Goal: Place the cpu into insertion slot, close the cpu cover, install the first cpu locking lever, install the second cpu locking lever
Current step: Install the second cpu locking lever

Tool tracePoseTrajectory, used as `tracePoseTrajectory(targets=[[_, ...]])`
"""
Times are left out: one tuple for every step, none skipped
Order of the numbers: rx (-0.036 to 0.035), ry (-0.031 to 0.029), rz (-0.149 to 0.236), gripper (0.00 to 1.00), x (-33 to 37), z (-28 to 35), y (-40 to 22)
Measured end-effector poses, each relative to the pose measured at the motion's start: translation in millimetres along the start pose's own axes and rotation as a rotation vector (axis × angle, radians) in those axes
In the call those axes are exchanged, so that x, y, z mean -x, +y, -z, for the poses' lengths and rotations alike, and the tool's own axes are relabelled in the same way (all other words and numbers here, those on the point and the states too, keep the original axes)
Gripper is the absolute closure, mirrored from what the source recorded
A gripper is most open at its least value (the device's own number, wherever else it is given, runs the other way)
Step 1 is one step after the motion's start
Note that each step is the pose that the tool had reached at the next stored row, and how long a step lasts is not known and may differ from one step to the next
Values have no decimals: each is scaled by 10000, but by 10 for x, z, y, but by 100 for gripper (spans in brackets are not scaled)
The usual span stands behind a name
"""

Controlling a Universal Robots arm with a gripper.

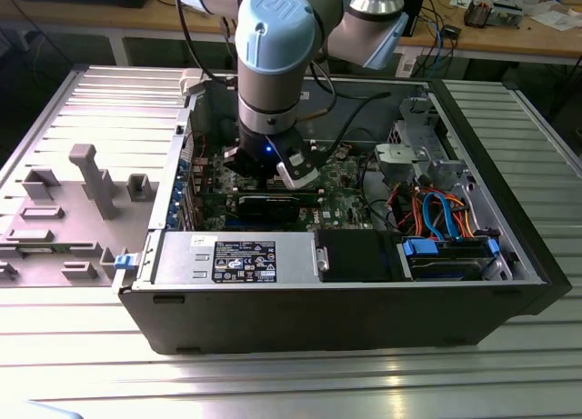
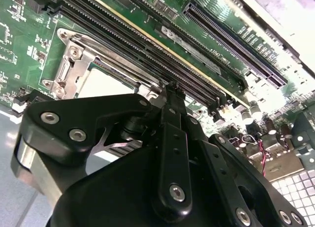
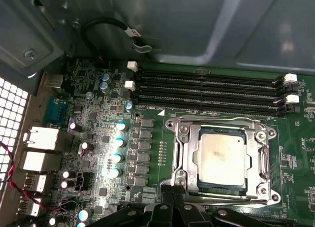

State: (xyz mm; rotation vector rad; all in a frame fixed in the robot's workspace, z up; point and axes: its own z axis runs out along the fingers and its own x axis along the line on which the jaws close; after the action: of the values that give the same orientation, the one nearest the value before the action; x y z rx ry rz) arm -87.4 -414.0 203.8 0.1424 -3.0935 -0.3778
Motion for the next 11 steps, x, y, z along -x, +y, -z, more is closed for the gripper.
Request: tracePoseTrajectory(targets=[[39, -12, -19, 89, -1, -3, 0], [86, -27, -37, 89, -1, -6, -1], [99, -35, -44, 89, -1, -8, -1], [104, -44, -55, 89, -3, -11, -1], [103, -54, -84, 89, -13, -15, -1], [99, -58, -111, 89, -27, -22, 1], [104, -60, -125, 89, -30, -35, 4], [111, -63, -134, 89, -30, -44, 7], [116, -73, -142, 89, -29, -54, 9], [120, -72, -153, 89, -30, -61, 10], [121, -71, -154, 89, -31, -60, 10]])
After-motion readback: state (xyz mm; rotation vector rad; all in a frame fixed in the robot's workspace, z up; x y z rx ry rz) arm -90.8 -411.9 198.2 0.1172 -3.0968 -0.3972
